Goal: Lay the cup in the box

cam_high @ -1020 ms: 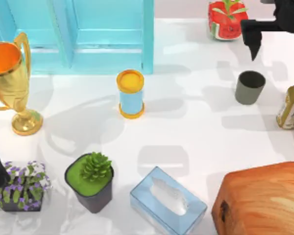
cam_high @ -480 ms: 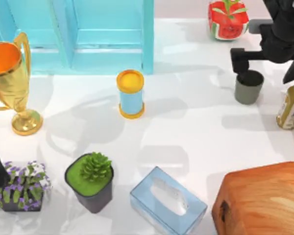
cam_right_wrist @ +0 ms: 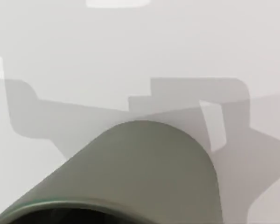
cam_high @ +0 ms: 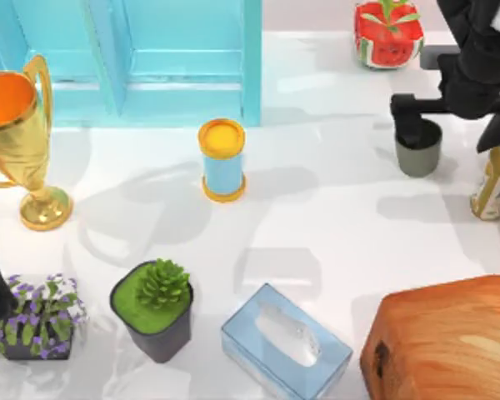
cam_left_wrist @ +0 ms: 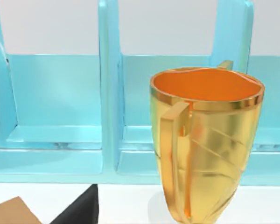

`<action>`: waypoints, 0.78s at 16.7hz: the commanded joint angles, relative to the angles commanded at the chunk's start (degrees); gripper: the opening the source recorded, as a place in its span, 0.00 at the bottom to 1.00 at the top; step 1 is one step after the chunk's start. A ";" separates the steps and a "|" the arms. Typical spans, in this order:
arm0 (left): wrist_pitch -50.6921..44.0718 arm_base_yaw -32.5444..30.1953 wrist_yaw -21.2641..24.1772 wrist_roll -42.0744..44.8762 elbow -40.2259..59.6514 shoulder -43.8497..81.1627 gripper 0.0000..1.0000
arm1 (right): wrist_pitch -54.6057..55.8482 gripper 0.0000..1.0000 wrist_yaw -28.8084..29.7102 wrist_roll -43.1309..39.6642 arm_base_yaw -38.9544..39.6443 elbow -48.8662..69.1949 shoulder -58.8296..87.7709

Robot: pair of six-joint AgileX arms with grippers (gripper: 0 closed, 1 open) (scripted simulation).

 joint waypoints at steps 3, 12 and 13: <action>0.00 0.00 0.00 0.00 0.00 0.00 1.00 | 0.00 0.62 0.00 0.00 0.00 0.00 0.00; 0.00 0.00 0.00 0.00 0.00 0.00 1.00 | 0.00 0.00 0.00 0.00 0.00 0.00 0.00; 0.00 0.00 0.00 0.00 0.00 0.00 1.00 | 0.00 0.00 0.00 0.00 0.00 0.00 0.00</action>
